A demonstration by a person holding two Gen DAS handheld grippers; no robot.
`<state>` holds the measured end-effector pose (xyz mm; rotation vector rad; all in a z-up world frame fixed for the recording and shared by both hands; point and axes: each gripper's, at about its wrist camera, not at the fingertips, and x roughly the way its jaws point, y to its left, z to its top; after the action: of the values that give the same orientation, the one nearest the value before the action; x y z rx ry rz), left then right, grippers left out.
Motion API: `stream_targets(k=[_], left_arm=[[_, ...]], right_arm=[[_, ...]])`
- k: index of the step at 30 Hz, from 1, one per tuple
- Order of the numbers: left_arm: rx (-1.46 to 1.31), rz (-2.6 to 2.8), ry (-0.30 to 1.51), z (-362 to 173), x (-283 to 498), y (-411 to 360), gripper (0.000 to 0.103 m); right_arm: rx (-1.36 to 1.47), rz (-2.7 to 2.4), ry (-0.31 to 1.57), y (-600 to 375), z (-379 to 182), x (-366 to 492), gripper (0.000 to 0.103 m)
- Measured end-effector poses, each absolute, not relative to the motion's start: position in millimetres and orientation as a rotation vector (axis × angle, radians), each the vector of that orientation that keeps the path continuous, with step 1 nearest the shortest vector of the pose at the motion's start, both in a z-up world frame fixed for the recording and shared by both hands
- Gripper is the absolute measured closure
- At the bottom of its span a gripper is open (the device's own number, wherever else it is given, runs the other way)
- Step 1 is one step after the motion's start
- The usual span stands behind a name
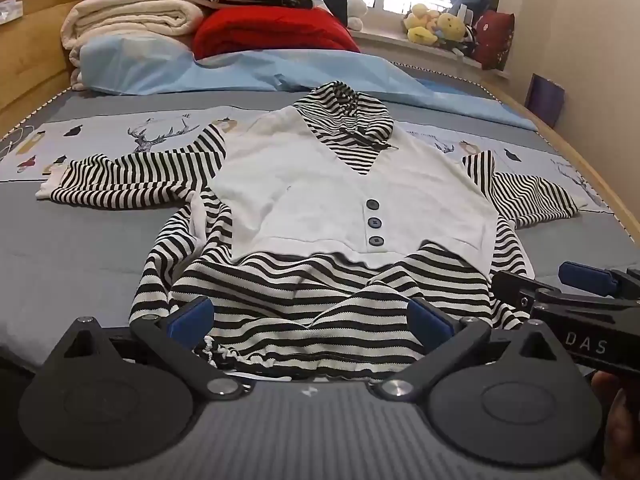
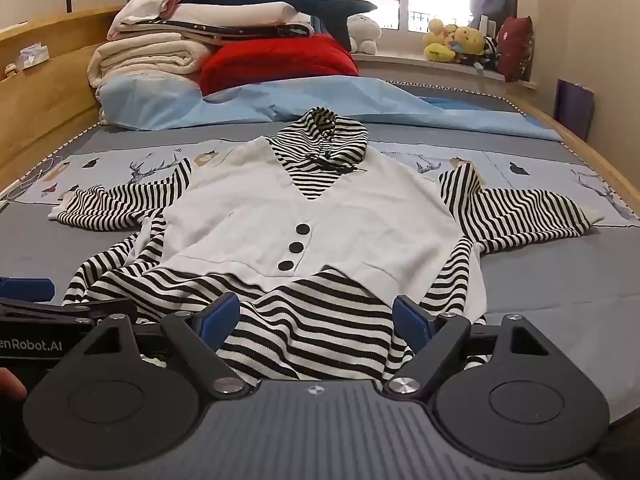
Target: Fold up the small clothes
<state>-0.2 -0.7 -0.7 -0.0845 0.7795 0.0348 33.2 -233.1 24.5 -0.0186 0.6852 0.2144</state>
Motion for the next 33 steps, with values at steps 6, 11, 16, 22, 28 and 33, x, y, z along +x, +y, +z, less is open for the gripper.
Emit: stream_targets(k=[6,11,16,22,28,33], left_arm=[[-0.086,0.035,0.773,-2.1,-1.4,-1.3,0.0],[-0.09,0.036,0.768,-12.8,-0.3,4.1,0.0],[-0.091,0.033,0.767,-11.6,-0.4,1.1,0.0],[-0.093,0.031,0.766,-12.0,0.1,1.0,0.0],[-0.098,0.033,0.769,-11.4,0.6,1.2,0.0],[-0.096,0.032,0.767,-9.3,-1.6,-0.6,0.0]], right_arm=[[-0.019,0.219,0.679,-233.3,26.6,33.1,0.019],[-0.024,0.227,0.67,-228.8,30.1,33.3,0.019],[-0.019,0.229,0.659,-230.8,28.8,31.5,0.019],[-0.019,0.229,0.642,-231.4,28.8,31.9,0.019],[-0.019,0.232,0.641,-231.4,28.3,31.5,0.02],[-0.018,0.233,0.645,-231.6,28.0,31.0,0.02]])
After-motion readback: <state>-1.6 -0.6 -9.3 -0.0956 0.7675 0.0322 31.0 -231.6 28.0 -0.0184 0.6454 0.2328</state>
